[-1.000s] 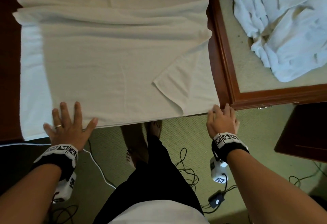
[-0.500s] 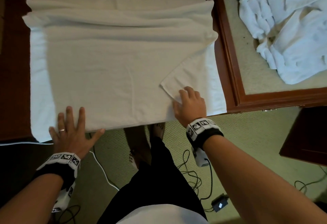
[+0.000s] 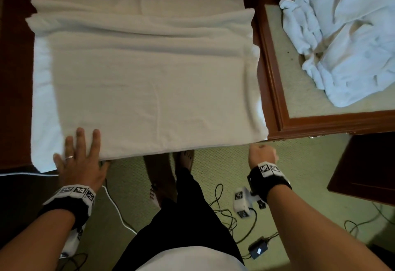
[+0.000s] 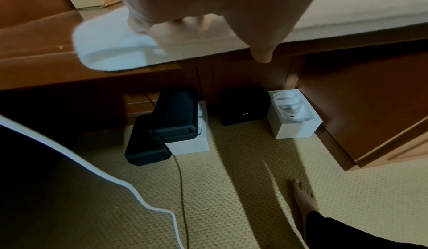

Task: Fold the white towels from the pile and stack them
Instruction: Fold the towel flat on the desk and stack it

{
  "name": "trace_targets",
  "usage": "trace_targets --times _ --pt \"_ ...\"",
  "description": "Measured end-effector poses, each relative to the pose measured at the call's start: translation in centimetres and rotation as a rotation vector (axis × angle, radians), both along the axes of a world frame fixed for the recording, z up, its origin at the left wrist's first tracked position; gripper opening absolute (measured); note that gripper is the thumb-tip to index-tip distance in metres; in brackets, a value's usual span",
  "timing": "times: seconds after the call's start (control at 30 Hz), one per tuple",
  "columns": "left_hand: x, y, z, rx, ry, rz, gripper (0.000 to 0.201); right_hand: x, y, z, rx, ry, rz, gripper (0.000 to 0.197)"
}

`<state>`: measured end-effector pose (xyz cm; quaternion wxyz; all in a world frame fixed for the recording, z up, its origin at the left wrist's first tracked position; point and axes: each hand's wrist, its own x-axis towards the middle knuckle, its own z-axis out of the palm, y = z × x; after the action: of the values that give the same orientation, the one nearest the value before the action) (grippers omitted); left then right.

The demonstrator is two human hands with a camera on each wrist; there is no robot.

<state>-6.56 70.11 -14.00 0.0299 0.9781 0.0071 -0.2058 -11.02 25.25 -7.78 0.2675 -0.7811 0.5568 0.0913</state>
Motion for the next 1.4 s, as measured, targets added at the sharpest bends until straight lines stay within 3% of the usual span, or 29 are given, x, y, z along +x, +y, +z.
trace_targets --times 0.07,0.17,0.2,0.27,0.4,0.47,0.63,0.83,0.97,1.1,1.17,1.27,1.33,1.4 --pt "0.0 0.1 -0.1 0.0 -0.025 -0.007 0.101 -1.6 -0.5 -0.6 -0.071 0.041 0.097 0.022" --pt "0.0 0.2 -0.1 0.027 -0.04 -0.032 0.098 -1.3 0.3 -1.0 -0.233 -0.169 0.445 0.014" --pt "0.0 0.3 -0.1 0.034 -0.046 -0.046 0.099 -0.7 0.6 -1.1 -0.282 -0.193 0.574 0.025" --pt "0.0 0.5 0.0 0.048 -0.052 -0.071 0.101 0.3 0.2 -1.3 -0.312 -0.068 0.773 0.054" --pt "-0.1 0.6 0.4 0.061 -0.063 -0.084 0.099 -0.3 -2.6 -1.6 -0.177 0.26 0.78 0.074" --pt "-0.1 0.6 0.6 0.06 -0.065 -0.091 0.099 -0.7 -2.5 -1.4 -0.272 0.262 0.841 0.08" --pt "-0.3 1.2 1.2 0.068 -0.057 -0.129 0.095 0.5 0.3 -3.2 -0.368 0.151 1.261 0.095" --pt "-0.3 2.1 2.6 0.06 -0.032 -0.193 0.079 1.0 -0.6 -3.7 -0.398 0.069 1.333 0.082" --pt "-0.1 1.8 4.1 0.033 -0.021 -0.144 0.06 0.6 -1.8 -3.0 -0.42 -0.041 1.435 0.055" --pt "0.8 1.5 6.3 0.102 -0.032 -0.147 0.032 3.1 -1.5 0.1 -0.44 0.003 1.389 0.028" --pt "1.7 1.1 7.9 0.123 0.011 -0.105 0.028 4.8 -1.0 2.4 -0.436 0.131 1.331 0.013" --pt "2.8 1.2 9.1 0.139 0.163 -0.104 0.024 5.5 -0.9 3.9 -0.291 0.508 1.278 0.024" --pt "3.1 1.6 9.2 0.128 0.381 -0.067 0.039 5.4 -1.2 3.9 -0.155 0.606 1.255 0.03" --pt "3.5 2.1 9.5 0.079 0.475 0.006 0.051 5.5 -1.8 3.9 -0.114 0.645 1.244 0.032"
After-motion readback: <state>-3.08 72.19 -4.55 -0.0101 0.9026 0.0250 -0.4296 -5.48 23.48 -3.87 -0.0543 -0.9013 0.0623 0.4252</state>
